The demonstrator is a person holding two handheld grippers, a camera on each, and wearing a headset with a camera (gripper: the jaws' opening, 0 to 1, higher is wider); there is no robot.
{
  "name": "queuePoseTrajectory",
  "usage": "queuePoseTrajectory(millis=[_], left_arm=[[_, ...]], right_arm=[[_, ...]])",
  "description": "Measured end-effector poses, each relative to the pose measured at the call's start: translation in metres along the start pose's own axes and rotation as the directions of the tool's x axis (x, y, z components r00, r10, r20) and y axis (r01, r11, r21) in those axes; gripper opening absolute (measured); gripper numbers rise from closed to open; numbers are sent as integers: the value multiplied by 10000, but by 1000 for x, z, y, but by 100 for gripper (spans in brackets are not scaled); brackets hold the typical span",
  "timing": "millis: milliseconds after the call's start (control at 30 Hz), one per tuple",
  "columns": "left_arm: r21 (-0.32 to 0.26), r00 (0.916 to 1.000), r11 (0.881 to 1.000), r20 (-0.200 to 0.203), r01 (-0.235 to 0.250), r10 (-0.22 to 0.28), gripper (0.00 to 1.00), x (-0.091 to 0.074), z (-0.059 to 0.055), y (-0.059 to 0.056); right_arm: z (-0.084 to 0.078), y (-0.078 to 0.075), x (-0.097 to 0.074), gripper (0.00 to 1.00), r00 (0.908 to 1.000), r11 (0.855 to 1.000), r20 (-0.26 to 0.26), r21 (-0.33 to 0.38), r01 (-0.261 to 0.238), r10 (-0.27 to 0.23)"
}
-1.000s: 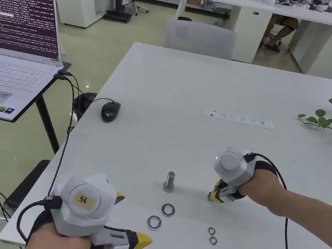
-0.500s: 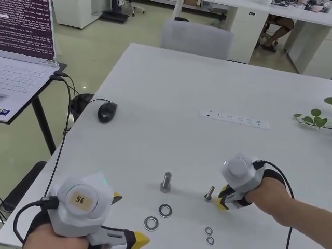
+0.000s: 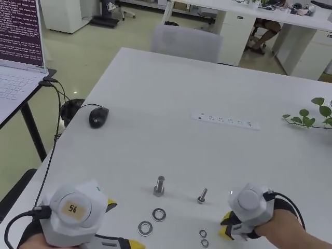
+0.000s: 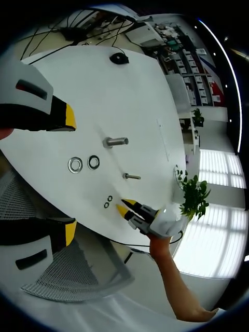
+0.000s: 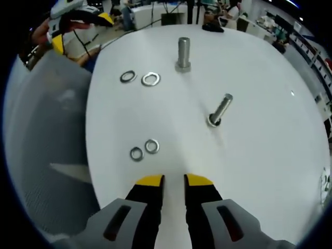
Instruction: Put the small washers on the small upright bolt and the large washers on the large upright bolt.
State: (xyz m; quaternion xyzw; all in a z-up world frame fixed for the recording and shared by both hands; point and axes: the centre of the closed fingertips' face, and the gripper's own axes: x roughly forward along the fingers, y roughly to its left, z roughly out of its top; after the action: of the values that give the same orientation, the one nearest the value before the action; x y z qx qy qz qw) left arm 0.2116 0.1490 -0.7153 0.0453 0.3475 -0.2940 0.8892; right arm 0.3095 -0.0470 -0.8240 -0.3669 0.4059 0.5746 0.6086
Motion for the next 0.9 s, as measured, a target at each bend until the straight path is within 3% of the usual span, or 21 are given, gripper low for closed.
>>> queuePoseTrajectory(millis=[167,233,433,733,900], left_arm=[[85,9999,9999,-30,104,-104,67,2,1,-3],[126,9999,9998,-18,147,-147,67,3,3,-4],[200,9998,9996,-2,220,-220,67,5,5,-9],[133,9998,9997,0,198,-198,67,5,2,-11],[145,9998,9997,15,191,-191,67,4,3,-12]], right_arm=[[10,28,4,17,9972,9986,528,-142,-519,525],[18,38,8,17,9954,9957,659,-645,-658,700],[28,41,13,16,9973,9933,488,-1046,-495,549],[30,41,15,16,9988,9814,-35,-1859,-488,490],[30,40,14,14,9989,9869,49,-1551,-451,464]])
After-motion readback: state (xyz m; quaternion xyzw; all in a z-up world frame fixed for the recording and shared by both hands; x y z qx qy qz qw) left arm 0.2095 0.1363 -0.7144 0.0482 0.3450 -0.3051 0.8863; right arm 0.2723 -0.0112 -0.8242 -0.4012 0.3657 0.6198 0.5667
